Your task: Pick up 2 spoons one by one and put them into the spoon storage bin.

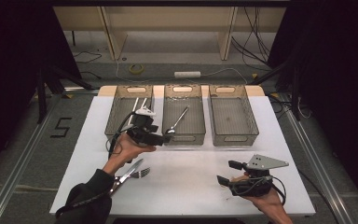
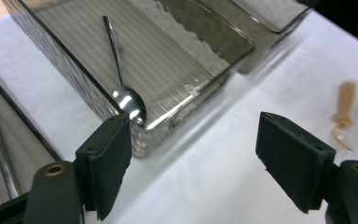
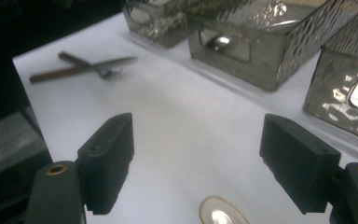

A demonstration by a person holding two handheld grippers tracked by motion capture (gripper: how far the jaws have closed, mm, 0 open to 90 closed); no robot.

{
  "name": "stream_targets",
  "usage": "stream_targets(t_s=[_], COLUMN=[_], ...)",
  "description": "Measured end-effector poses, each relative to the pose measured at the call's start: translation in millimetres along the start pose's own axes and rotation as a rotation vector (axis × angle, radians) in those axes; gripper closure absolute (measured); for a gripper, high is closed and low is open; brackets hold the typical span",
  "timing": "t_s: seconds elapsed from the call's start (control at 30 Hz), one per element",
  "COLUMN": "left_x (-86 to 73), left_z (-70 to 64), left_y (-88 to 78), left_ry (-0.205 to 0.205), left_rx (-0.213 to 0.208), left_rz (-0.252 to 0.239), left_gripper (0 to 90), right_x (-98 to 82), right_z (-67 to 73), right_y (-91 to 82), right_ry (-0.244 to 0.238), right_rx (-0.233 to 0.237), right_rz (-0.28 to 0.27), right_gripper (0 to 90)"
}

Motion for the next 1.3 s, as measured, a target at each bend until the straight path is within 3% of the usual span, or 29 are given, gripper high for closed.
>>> stream_targets(t_s=[0.07,0.13,0.2,0.4,0.73,0.9,1.17,1.3], left_x=[-5.5,-9.3,-16.9,-35.8,-48.7,-59.5,-67.1,-72.0], left_z=[0.0,-1.0,-4.7,-15.3,-29.3,-35.0,-34.8,-36.2], left_y=[-5.5,-10.7,-13.5,-22.4,-38.2,-39.0,-47.0,-49.9], left_ry=[0.006,0.013,0.024,0.040,0.076,0.077,0.090,0.080], left_rx=[0.011,0.025,0.025,0.024,0.034,0.031,0.058,0.049], left_rz=[-0.018,-0.053,-0.058,-0.093,-0.165,-0.158,-0.183,-0.185], left_gripper=[24.9,24.7,24.2,22.6,21.0,19.8,19.0,19.0], right_x=[-2.4,-5.5,-7.6,-9.7,-21.0,-31.6,-48.4,-52.6], right_z=[-2.5,-6.2,-8.7,-17.6,-43.6,-48.9,-53.5,-56.3], right_y=[-0.7,-0.5,-1.2,-6.6,-6.9,-2.0,9.3,12.4], right_ry=[-0.030,-0.084,-0.134,-0.221,-0.379,-0.408,-0.447,-0.461], right_rx=[0.000,-0.021,-0.029,-0.027,-0.046,-0.041,-0.027,-0.030], right_rz=[0.028,0.069,0.108,0.201,0.392,0.454,0.521,0.540], right_gripper=[27.2,27.2,27.2,27.4,30.7,33.3,37.5,40.3])
Point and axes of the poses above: each handheld gripper's, and its own axes: y roughly forward along the jaws, x roughly out of its top, z roughly to its left, the point moved 10 cm from there along y, roughly forward along the jaws, and after that the axes turned 11 degrees about -x, right-handed, at the moved point
